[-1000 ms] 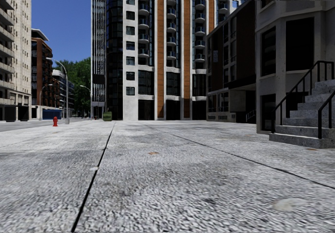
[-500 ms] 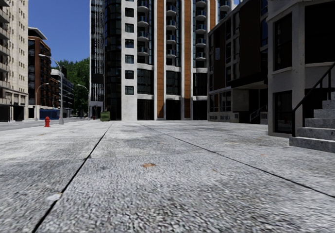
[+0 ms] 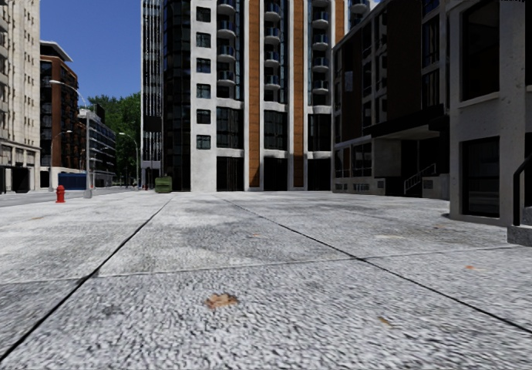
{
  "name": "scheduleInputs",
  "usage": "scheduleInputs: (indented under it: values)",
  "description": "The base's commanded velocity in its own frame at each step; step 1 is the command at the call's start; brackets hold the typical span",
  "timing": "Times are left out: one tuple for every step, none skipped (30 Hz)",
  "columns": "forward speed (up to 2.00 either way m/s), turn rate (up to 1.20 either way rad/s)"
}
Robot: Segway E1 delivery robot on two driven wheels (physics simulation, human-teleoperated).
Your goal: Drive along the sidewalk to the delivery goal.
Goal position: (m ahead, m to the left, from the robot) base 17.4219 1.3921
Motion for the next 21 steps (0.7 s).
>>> scheduleInputs:
  values:
    - [2.00, 0.00]
    - [2.00, 0.00]
    - [2.00, 0.00]
    - [2.00, 0.00]
    - [2.00, 0.00]
    - [2.00, 0.00]
    - [2.00, 0.00]
    - [2.00, 0.00]
    - [2.00, 0.00]
    - [2.00, 0.00]
    - [2.00, 0.00]
    - [2.00, 0.00]
    - [2.00, 0.00]
    - [2.00, 0.00]
    - [2.00, 0.00]
    - [2.00, 0.00]
    - [2.00, 0.00]
    - [2.00, 0.00]
    - [2.00, 0.00]
    - [2.00, 0.00]
    - [2.00, 0.00]
